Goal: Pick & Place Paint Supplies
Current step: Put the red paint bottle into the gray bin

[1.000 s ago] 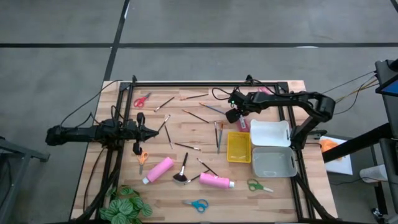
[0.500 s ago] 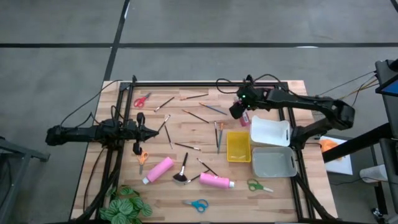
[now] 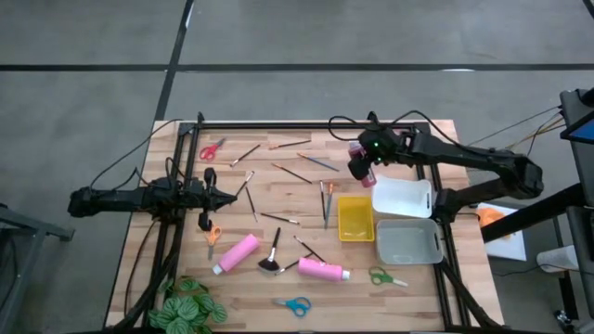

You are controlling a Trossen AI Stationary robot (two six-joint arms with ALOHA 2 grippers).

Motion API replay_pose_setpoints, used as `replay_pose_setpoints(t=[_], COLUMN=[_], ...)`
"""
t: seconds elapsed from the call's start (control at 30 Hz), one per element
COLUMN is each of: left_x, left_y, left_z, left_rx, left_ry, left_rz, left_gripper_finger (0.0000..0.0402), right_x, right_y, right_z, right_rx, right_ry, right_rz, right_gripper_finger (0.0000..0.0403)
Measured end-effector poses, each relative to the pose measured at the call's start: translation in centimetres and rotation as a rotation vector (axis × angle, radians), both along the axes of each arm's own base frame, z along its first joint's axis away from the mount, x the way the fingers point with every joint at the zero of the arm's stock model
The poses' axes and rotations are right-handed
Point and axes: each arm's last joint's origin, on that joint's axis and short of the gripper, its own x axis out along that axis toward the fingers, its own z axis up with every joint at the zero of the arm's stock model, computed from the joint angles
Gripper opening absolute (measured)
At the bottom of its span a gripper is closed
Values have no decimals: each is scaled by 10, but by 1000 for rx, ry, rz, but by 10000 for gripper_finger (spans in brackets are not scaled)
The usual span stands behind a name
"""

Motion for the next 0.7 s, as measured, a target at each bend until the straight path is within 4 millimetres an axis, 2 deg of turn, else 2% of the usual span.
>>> replay_pose_setpoints(t=[0.2,0.43,0.53,0.7], left_x=[0,0,0,0], left_y=[0,0,0,0], left_z=[0,0,0,0], left_rx=[0,0,0,0], left_ry=[-1,-1,-1,-1], left_rz=[0,0,0,0], left_gripper_finger=[3,3,3,3], right_x=[-1,-3,-9,-19], right_y=[26,68,83,104], right_z=[23,53,59,56], right_rx=[34,95,124,183], right_ry=[55,139,180,254], right_rz=[88,204,225,214], right_gripper_finger=[211,211,211,211])
